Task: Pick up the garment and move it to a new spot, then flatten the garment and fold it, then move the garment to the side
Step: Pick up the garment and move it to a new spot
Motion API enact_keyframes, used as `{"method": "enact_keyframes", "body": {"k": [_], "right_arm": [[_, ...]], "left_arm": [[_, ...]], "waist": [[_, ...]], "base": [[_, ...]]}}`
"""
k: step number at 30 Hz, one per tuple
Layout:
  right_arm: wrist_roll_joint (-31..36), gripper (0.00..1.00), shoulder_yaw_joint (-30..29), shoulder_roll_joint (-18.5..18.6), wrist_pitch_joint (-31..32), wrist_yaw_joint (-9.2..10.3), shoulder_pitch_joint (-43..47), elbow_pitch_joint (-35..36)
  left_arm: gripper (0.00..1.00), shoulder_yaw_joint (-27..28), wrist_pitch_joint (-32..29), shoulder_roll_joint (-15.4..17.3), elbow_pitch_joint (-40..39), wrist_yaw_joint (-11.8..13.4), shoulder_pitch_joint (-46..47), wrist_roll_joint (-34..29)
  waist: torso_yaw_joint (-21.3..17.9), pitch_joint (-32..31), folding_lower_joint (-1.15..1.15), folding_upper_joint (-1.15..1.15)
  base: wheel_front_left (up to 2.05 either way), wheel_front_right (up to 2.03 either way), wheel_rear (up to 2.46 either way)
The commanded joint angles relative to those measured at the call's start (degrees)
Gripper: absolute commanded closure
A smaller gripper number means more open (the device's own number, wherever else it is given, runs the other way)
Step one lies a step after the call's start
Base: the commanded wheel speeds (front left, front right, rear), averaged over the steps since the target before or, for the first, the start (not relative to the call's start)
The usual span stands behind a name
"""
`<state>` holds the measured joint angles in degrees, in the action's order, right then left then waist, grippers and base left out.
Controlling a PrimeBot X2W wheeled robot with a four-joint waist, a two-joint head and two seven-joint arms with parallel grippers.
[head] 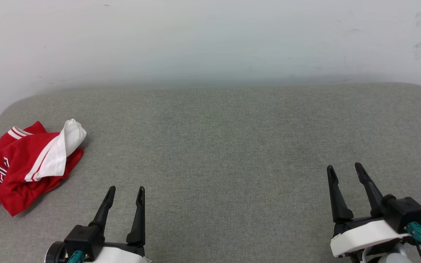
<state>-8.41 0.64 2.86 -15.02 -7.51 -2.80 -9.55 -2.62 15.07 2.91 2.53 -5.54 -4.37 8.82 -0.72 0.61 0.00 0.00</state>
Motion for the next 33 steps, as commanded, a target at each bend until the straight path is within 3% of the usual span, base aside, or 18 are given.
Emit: {"method": "enact_keyframes", "body": {"k": [1,14,33], "right_arm": [[-0.3,0.00,0.1,0.0,-0.2,0.04,-0.5,0.0],[-0.9,0.00,1.7,0.0,-0.2,0.04,0.8,0.2],[-1.8,0.00,4.9,0.0,-0.2,0.04,2.8,-0.2]], "left_arm": [[0.00,0.1,0.2,0.0,0.2,-0.1,0.1,0.1],[0.00,0.6,0.2,0.0,0.6,-0.5,0.1,0.4],[0.00,1.3,0.2,0.0,0.6,-0.8,-1.8,-0.8]], "waist": [[0.0,0.0,0.00,0.00],[3.0,-0.6,0.00,0.00],[15.3,-2.9,0.00,0.00]], "base": [[0.00,0.00,0.00],[0.00,0.00,0.00],[0.00,0.00,0.00]]}}
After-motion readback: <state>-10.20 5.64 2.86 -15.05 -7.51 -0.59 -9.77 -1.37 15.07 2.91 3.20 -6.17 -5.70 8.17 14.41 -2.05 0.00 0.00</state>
